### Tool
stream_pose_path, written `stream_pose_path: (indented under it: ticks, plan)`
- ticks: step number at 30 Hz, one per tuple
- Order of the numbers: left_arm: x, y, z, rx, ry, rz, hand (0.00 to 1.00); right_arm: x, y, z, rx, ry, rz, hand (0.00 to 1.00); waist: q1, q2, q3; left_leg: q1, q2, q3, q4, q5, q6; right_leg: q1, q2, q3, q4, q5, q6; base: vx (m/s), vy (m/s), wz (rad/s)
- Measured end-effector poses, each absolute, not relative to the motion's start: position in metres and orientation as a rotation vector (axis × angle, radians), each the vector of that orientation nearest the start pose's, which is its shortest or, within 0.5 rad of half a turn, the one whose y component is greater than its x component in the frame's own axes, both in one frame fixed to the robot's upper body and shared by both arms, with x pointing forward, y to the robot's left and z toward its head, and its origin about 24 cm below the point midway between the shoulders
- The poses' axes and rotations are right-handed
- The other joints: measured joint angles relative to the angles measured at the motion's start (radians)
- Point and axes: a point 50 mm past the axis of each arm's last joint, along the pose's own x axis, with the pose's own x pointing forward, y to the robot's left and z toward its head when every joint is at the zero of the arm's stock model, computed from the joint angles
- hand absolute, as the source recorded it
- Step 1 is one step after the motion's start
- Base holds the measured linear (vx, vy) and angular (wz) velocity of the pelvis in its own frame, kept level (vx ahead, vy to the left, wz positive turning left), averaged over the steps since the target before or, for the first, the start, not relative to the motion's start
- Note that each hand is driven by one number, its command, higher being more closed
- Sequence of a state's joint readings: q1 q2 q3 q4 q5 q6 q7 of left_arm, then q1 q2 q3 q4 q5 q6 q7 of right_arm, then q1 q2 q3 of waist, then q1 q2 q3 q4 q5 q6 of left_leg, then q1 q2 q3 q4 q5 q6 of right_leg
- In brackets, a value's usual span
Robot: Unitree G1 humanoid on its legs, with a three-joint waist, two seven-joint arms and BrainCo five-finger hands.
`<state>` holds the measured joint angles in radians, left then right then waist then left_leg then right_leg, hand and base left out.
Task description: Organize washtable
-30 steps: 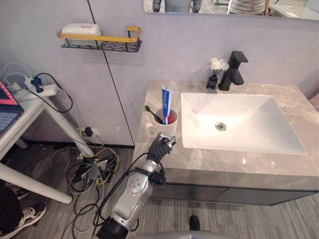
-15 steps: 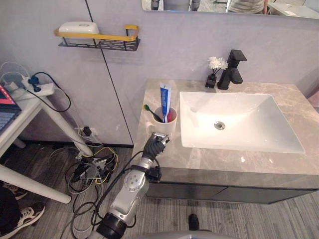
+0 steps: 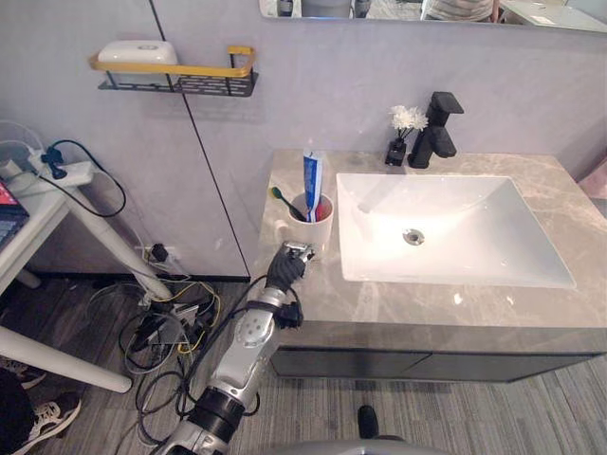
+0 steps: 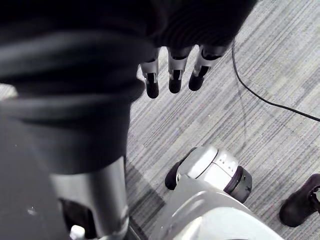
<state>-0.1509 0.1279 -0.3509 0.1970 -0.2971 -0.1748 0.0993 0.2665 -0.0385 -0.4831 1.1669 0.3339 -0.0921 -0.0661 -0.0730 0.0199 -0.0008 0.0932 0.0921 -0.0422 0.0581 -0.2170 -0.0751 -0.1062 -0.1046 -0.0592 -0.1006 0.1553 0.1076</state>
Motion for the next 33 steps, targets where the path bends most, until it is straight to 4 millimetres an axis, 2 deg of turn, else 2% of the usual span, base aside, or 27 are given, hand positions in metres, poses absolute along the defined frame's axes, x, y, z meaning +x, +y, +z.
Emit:
stream_pose_path:
  ticks: [7, 19, 23, 30, 33]
  plan:
    - [0.28, 0.095, 0.044, -0.129, -0.047, -0.213, 1.0, -0.021, -0.221, -0.171, 0.447, 1.223, -0.874, 0.0, -0.003, 0.008, 0.005, 0.002, 0.001, 0.005, 0.0, -0.001, -0.001, -0.001, 0.003, 0.006, 0.0, 0.0, 0.0, 0.0, -0.001, -0.01]
    - [0.3, 0.123, 0.056, -0.139, -0.074, -0.043, 1.0, -0.019, -0.221, -0.171, 0.466, 1.211, -0.884, 0.0, -0.008, 0.011, 0.007, 0.0, 0.003, 0.02, -0.005, -0.003, -0.005, -0.016, 0.01, 0.02, 0.0, 0.0, 0.0, 0.01, -0.001, -0.03]
    - [0.303, 0.135, 0.06, -0.142, -0.089, 0.008, 1.0, -0.016, -0.221, -0.171, 0.483, 1.197, -0.892, 0.0, -0.028, 0.011, 0.007, 0.001, 0.003, 0.023, -0.007, -0.003, -0.005, -0.017, 0.01, 0.022, 0.0, 0.0, 0.0, 0.0, 0.001, -0.01]
    - [0.316, 0.154, 0.075, -0.165, -0.134, 0.126, 1.0, -0.016, -0.221, -0.171, 0.493, 1.192, -0.888, 0.0, -0.028, 0.011, 0.008, 0.0, 0.003, 0.036, -0.008, -0.004, -0.006, -0.025, 0.013, 0.035, 0.0, 0.001, 0.001, 0.0, -0.001, -0.05]
    - [0.317, 0.155, 0.076, -0.167, -0.138, 0.134, 1.0, -0.016, -0.221, -0.171, 0.499, 1.191, -0.895, 0.0, -0.028, 0.012, 0.008, 0.0, 0.003, 0.036, -0.009, -0.004, -0.006, -0.026, 0.013, 0.035, 0.0, 0.002, 0.001, 0.0, 0.001, -0.01]
